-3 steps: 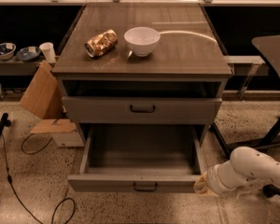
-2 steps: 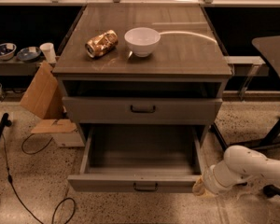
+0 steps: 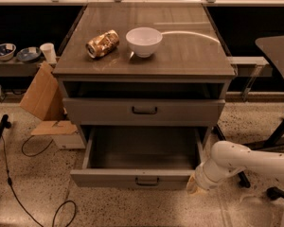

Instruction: Close middle drawer

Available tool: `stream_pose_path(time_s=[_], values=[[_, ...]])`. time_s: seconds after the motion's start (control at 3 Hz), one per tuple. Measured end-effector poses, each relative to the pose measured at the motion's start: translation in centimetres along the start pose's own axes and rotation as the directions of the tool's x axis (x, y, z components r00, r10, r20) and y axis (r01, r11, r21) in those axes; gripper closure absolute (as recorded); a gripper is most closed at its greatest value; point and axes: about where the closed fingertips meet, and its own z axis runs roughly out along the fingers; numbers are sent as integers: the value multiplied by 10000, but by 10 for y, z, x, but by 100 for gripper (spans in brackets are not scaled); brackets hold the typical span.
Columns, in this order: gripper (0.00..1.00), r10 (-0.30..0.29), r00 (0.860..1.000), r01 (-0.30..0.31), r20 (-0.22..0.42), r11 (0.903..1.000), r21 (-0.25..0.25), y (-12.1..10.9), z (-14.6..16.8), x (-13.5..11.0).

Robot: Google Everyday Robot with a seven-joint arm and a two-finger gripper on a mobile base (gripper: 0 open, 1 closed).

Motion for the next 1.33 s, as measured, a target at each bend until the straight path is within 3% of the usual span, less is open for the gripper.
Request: stream_pose_path(time_s=[0.67, 1.0, 1.33], values=[[100, -434, 9990, 433, 138, 9991, 46, -37, 5, -21], [100, -427, 9990, 426, 133, 9991, 43, -41, 6, -22], [100, -97, 9999, 96, 85, 9998, 189, -66, 5, -22]])
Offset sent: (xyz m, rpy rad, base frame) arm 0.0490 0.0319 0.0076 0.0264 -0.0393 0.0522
